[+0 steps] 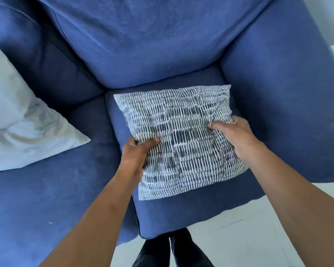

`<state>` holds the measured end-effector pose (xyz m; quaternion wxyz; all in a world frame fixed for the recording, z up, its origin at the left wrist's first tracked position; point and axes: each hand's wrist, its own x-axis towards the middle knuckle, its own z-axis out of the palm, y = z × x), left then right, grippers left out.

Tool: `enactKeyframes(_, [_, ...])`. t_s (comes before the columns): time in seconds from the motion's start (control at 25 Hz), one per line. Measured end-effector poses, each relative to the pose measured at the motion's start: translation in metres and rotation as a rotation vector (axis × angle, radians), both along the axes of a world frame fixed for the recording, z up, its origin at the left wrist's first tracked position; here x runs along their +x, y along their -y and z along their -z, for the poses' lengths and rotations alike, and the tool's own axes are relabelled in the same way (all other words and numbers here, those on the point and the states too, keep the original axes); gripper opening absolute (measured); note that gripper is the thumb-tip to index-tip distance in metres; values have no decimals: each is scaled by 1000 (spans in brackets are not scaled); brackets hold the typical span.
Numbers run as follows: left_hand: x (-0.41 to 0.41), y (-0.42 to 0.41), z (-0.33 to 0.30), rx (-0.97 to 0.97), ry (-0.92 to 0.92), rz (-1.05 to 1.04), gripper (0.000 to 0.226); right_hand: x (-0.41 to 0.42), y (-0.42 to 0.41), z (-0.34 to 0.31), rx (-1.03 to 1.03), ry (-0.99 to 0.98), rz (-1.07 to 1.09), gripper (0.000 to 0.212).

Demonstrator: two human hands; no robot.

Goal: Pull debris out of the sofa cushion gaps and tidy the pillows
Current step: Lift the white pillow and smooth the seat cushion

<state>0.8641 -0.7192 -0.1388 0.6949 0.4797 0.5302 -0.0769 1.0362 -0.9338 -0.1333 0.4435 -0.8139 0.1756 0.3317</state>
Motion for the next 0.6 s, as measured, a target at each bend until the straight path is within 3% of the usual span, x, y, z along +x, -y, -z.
enactKeyframes(0.12, [29,-32,-43,176,275,-19,63,35,-28,-40,162,221,21,86])
enactKeyframes(0.24, [71,-65,-66,397,422,9,61,67,-59,-69,291,401,48,42])
enactKeyframes(0.4, [114,-95,-32,607,304,130,70,102,-86,-40,218,395,33,42])
enactKeyframes(0.52, [125,-104,5,560,172,198,77,111,-92,-1,130,211,-49,56])
enactKeyframes(0.6, [126,-107,19,566,153,198,77,114,-97,11,135,202,-47,61])
